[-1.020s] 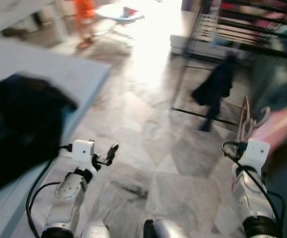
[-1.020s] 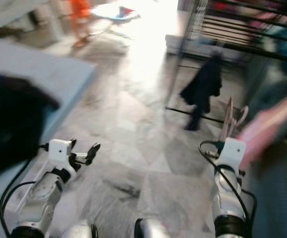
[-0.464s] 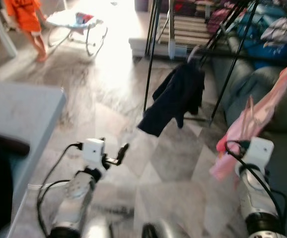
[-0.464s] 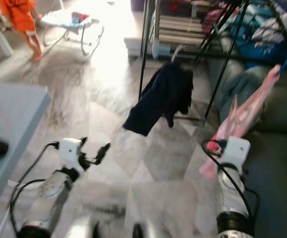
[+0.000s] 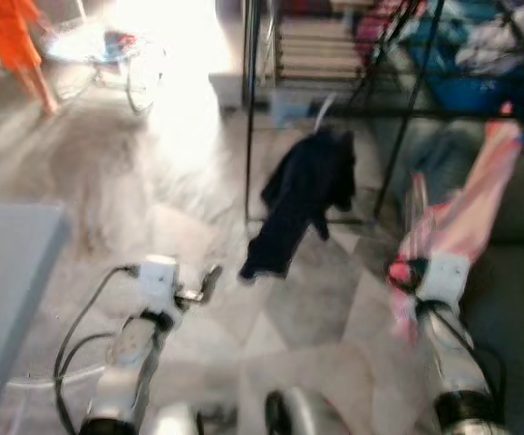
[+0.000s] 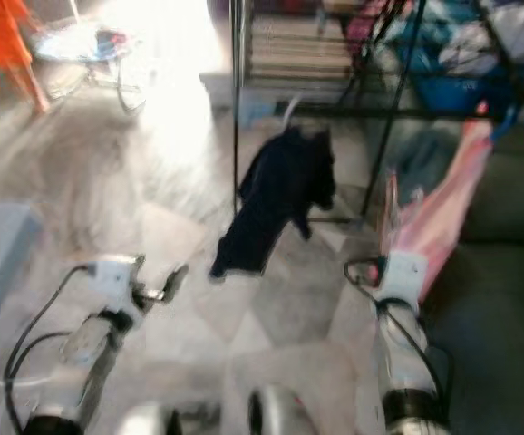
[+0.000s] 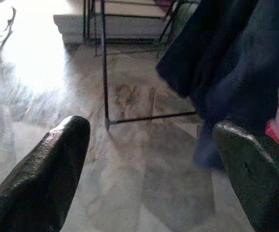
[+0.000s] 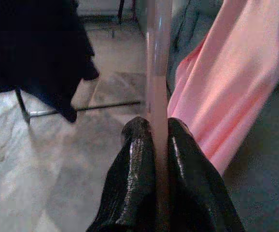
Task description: Hang hanger
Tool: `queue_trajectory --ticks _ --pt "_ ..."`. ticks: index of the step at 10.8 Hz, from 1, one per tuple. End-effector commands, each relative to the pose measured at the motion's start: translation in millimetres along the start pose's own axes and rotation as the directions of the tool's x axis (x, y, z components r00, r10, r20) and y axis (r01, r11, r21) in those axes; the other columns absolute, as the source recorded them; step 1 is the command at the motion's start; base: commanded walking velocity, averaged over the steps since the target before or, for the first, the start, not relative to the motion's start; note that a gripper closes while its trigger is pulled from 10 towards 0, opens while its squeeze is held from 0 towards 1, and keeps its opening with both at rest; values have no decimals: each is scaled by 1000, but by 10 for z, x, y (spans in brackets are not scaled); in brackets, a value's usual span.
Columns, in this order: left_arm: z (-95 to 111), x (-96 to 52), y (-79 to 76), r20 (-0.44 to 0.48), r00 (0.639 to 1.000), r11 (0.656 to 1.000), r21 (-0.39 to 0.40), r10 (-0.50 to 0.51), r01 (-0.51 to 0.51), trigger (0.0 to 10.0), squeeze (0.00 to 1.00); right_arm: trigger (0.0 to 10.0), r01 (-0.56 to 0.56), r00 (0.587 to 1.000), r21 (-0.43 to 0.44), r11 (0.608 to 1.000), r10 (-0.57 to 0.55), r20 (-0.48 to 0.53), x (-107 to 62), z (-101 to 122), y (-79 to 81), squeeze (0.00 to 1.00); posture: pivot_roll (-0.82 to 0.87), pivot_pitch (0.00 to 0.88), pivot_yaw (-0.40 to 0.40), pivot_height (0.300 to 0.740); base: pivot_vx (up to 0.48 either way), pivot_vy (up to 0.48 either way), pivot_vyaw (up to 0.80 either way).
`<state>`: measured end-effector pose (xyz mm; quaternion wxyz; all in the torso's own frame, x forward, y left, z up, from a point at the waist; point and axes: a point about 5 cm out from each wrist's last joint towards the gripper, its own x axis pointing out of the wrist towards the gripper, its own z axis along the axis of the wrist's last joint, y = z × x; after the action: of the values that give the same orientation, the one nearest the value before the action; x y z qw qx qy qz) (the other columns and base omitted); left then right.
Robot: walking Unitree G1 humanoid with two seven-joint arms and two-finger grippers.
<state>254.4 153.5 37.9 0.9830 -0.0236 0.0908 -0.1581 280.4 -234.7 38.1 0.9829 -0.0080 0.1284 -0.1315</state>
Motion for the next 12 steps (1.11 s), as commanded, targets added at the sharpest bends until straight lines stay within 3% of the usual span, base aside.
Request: queue_trajectory --ticks 1,2,3,5,8,9,11,12 --pt "-9 -31 83 -13 1000 1000 22 19 -19 10000 0 10000 -44 999 10 999 43 26 47 73 113 0 3 133 -76 740 428 0 0" --pt "-16 -21 78 -20 1000 1000 22 16 -16 10000 0 10000 -103 994 38 994 102 27 100 127 215 0 7 128 -76 740 428 0 0" --pt "10 -2 77 -3 1000 999 25 28 -28 10000 0 10000 -264 965 56 963 263 21 127 188 438 0 12 124 -79 740 0 0 0" --pt "2 -6 108 -16 999 998 34 52 -51 10000 0 10000 -391 916 126 912 398 -41 85 124 658 0 15 125 -83 740 0 0 0" --pt "-26 -7 129 -31 995 992 87 93 -90 10000 0 10000 -603 782 177 777 620 -58 -76 66 905 0 12 126 -76 740 0 0 0" --pt "-42 -12 126 -40 995 991 99 90 -86 10000 0 10000 -604 783 154 782 619 -67 -77 64 893 0 10 125 -74 740 0 0 0" --pt "-98 -50 150 -68 993 989 119 94 -85 10000 0 10000 -451 887 109 886 458 -50 20 77 660 0 8 130 -75 740 0 0 0" --pt "-102 -59 173 -67 992 986 131 109 -99 10000 0 10000 -388 918 93 917 393 -47 42 77 553 0 7 132 -75 740 0 0 0"
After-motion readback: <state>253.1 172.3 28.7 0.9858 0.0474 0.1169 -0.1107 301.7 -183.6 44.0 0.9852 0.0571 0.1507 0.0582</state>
